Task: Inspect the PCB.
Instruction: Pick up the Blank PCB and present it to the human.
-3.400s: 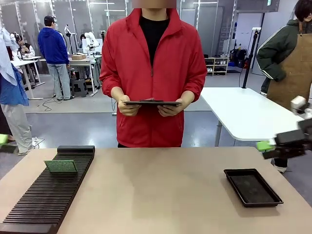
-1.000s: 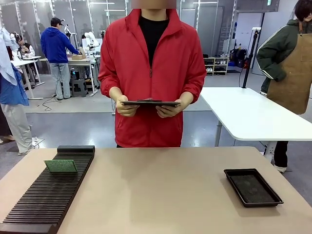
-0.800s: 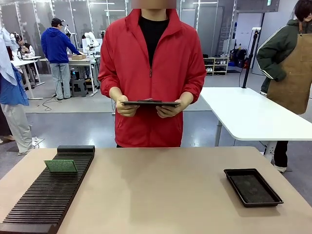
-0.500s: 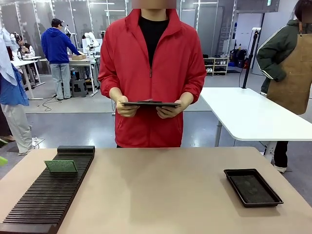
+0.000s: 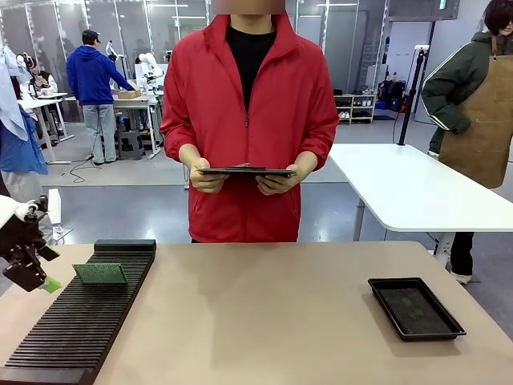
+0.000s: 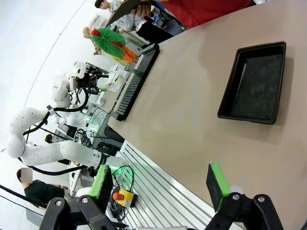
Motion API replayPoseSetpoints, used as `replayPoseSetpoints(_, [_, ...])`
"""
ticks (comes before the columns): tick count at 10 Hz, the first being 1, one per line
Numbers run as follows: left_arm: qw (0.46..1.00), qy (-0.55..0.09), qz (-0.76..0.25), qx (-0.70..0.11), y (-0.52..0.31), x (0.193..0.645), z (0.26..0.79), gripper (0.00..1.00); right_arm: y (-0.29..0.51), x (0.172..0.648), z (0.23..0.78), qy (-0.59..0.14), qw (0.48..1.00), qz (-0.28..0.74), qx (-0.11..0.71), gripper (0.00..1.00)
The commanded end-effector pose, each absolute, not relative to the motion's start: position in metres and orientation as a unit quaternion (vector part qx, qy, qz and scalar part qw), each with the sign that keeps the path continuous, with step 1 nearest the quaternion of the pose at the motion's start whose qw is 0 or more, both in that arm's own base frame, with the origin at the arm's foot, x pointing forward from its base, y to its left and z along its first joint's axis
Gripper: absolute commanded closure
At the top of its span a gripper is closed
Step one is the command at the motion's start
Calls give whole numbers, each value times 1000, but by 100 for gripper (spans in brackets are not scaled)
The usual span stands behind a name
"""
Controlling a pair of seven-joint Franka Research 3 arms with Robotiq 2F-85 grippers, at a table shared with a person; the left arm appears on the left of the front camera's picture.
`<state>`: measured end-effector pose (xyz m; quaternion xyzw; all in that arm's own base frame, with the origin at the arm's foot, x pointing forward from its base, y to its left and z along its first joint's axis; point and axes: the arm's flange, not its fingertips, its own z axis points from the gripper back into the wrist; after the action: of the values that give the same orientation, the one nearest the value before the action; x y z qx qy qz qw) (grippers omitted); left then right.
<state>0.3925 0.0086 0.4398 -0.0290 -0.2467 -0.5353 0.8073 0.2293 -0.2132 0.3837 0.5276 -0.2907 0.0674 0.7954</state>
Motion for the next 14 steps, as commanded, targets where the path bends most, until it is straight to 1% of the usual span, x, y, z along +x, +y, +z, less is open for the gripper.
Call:
replayPoseSetpoints(1, [802, -252, -541, -27, 12, 385, 454, 0, -214, 230, 385, -298, 792, 73, 528, 0])
replayPoseSetpoints(5, [805, -255, -535, -21, 11, 389, 450, 0, -214, 230, 385, -298, 792, 73, 528, 0])
replayPoseSetpoints(6, [772, -256, -582, -1, 7, 373, 444, 0, -214, 230, 385, -298, 792, 73, 528, 0])
replayPoseSetpoints(7, [742, -266, -614, 37, 1, 383, 438, 0, -214, 230, 385, -298, 792, 73, 528, 0])
replayPoseSetpoints(9, [721, -236, -648, 65, -2, 411, 429, 0, -214, 230, 385, -298, 792, 73, 528, 0])
replayPoseSetpoints(10, [704, -219, -674, 48, -5, 426, 424, 0, -214, 230, 385, -298, 792, 73, 528, 0])
replayPoseSetpoints(11, [708, -204, -671, 86, -6, 443, 423, 0, -214, 230, 385, -298, 792, 73, 528, 0])
replayPoseSetpoints(13, [696, -176, -687, 106, -10, 471, 415, 0, -214, 230, 385, -298, 792, 73, 528, 0])
replayPoseSetpoints(14, [700, -164, -680, 141, -10, 483, 411, 0, -214, 230, 385, -298, 792, 73, 528, 0])
